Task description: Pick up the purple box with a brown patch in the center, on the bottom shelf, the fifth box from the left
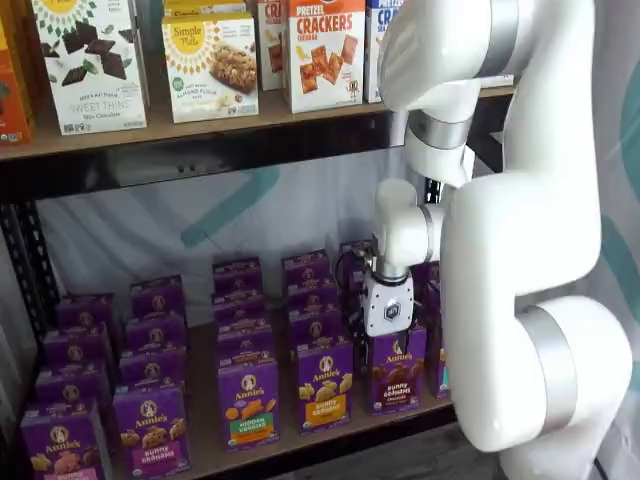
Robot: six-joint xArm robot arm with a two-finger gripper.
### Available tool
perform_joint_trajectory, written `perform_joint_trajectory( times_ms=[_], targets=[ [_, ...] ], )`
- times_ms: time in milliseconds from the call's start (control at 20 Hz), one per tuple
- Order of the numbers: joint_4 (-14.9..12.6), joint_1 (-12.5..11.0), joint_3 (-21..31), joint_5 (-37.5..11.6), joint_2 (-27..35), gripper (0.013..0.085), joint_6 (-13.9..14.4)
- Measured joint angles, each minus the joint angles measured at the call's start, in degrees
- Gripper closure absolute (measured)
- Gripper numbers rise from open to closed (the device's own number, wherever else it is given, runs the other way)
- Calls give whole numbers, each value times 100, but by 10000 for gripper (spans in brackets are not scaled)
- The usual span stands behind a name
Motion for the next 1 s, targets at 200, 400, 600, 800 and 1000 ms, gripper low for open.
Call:
perform_joint_trajectory(
  times_ms=[200, 400, 600, 800, 1000],
  targets=[
    [-55, -82, -528, 169, 368, 130, -21],
    [-164, -236, -904, 264, 651, 130, -69],
    [-301, -416, -1385, 449, 1017, 130, -121],
    [-219, -518, -1710, 435, 1310, 130, -301],
    [-199, -566, -2006, 473, 1541, 130, -369]
  ],
)
